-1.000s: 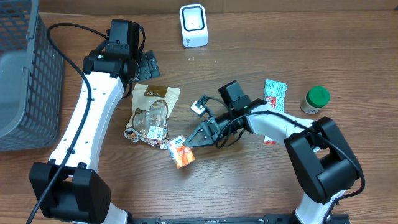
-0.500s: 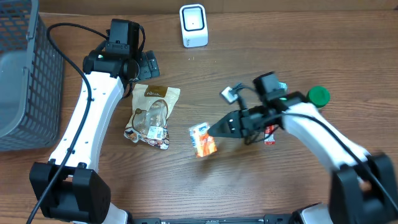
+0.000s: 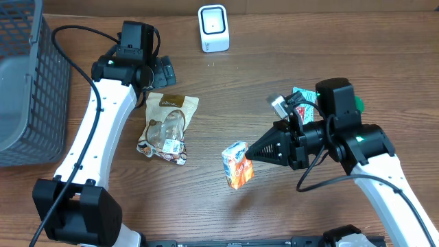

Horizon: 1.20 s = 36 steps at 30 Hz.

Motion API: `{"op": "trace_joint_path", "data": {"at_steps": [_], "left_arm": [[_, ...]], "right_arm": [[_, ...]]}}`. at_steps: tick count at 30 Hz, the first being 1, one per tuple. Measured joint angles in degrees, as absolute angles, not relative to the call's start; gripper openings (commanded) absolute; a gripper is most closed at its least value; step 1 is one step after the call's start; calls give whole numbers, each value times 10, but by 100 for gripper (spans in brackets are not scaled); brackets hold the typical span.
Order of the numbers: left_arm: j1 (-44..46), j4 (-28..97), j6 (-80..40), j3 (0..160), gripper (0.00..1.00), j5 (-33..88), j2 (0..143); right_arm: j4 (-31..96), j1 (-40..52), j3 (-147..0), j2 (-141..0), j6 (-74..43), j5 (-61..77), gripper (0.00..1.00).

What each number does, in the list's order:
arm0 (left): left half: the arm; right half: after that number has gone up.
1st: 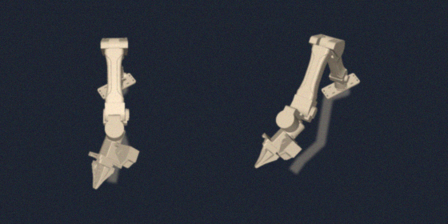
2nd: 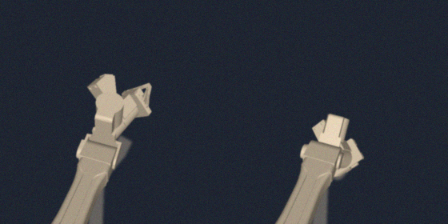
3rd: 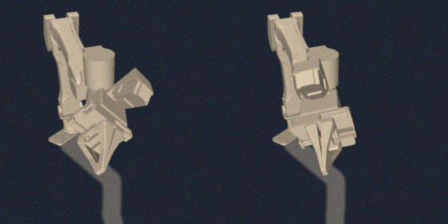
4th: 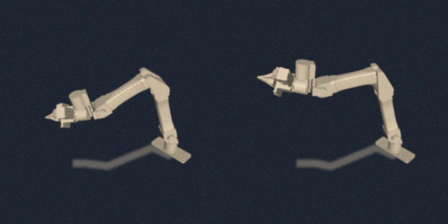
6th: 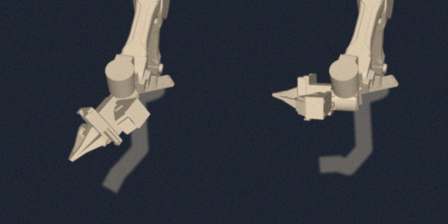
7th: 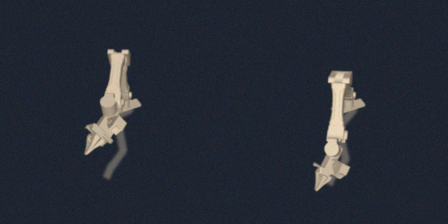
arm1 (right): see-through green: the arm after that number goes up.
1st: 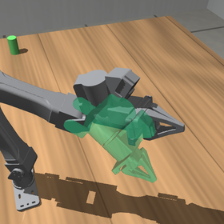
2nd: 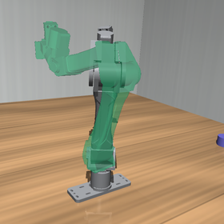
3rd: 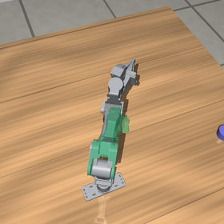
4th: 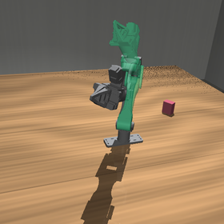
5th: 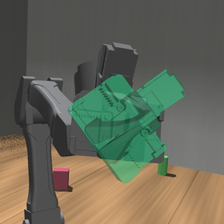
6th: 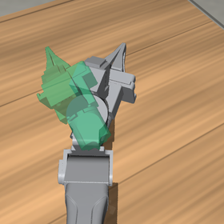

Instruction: Scan the item barcode

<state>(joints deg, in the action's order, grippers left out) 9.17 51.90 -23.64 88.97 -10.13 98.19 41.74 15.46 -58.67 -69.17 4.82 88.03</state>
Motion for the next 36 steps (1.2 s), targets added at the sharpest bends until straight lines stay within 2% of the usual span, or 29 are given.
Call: {"op": "trace_joint_path", "data": {"at_steps": [8,12,15,20,24,28,36], "left_arm": [[92,519,-236,890,100,-101,982],[92,519,-236,890,100,-101,982],[92,519,-236,890,100,-101,982],[92,519,-236,890,100,-101,982],[92,519,-236,890,100,-101,982],[92,519,-236,890,100,-101,982],[92,519,-236,890,100,-101,982]], "right_arm": [[415,155,-587,-680,-2,881,4],[366,155,-588,-680,-51,880,4],[297,154,-598,-680,-127,880,4],[89,146,-621,-680,-360,874,4],[-21,136,-626,-678,-507,850,4],[-34,135,-626,-677,-577,841,4],[-29,135,-626,-677,-602,836,4]]}}
